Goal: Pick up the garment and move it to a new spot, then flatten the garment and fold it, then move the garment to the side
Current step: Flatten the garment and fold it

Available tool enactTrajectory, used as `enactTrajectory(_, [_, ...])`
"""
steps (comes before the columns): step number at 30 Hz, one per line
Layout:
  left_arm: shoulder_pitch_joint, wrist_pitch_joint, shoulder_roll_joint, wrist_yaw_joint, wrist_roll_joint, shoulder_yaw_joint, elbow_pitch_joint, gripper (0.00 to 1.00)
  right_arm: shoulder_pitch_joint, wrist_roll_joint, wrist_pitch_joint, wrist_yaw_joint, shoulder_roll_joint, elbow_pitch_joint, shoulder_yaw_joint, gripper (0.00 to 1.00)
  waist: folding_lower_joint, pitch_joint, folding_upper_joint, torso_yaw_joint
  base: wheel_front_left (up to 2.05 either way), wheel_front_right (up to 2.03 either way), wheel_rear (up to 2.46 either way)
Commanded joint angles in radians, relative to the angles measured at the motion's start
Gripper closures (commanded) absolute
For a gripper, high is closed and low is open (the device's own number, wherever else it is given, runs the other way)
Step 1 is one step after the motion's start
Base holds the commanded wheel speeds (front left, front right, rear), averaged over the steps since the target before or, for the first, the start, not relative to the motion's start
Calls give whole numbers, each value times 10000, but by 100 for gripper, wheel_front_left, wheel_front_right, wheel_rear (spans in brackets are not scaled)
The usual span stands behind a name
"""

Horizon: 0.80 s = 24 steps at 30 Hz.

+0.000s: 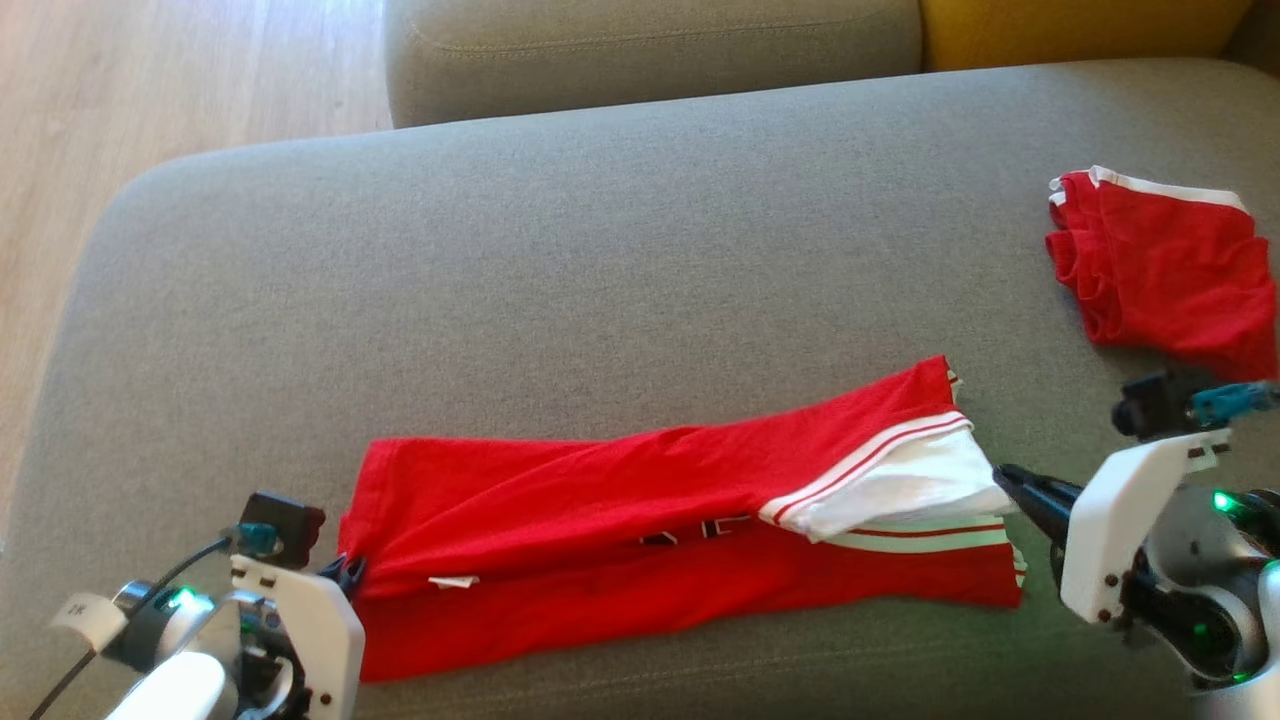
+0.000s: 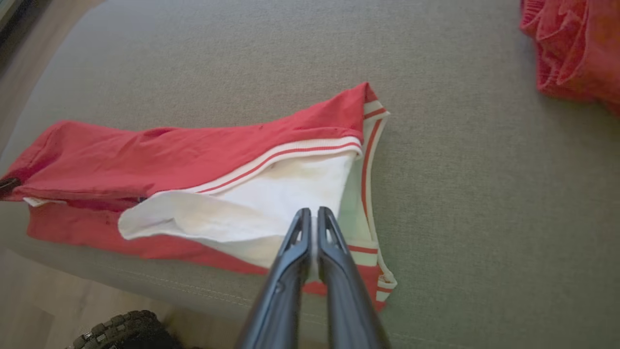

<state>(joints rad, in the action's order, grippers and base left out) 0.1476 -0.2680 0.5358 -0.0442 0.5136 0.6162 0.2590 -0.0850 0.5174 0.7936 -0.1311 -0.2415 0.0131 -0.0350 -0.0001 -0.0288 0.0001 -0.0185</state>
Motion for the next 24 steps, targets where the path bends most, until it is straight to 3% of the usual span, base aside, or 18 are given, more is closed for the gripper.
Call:
enactTrajectory(1, [479, -18, 327, -40, 108, -408, -232, 89, -162, -80, 80, 4, 43, 387, -137, 0, 1, -11, -1, 13, 0, 0, 0])
enactTrajectory(2, [475, -45, 322, -31, 133, -397, -230, 25, -155, -143, 145, 4, 124, 408, -211, 0, 1, -14, -1, 23, 0, 0, 0])
enactTrajectory(3, [466, -56, 320, -36, 180, -417, -230, 0, -157, -246, 197, 4, 168, 450, -296, 0, 1, -11, -1, 31, 0, 0, 0])
enactTrajectory(8, [436, 246, 460, -295, 306, -769, -430, 0, -274, -982, 68, 4, 157, 751, -676, 0, 1, 72, -1, 89, 0, 0, 0])
enactTrajectory(12, [453, 1173, 440, -826, 324, -1379, -868, 0, -586, -1364, -962, 4, 387, 1062, -880, 0, 1, 201, -1, 152, 0, 0, 0])
enactTrajectory(18, [347, 3372, -17, -1749, 355, -2481, -1879, 0, -1072, -1562, -4142, 4, 706, 1416, -455, 0, 1, 352, -1, 275, 0, 0, 0])
enactTrajectory(19, [190, 4065, -215, -1942, 394, -2749, -2148, 0, -1034, -1687, -5248, 4, 673, 1419, -202, 0, 1, 398, -1, 327, 0, 0, 0])
enactTrajectory(24, [-352, 5202, -801, -2305, 141, -3336, -2551, 0, -592, -1991, -7710, 4, 1056, 1166, -46, 0, 1, 460, -1, 459, 0, 0, 0])
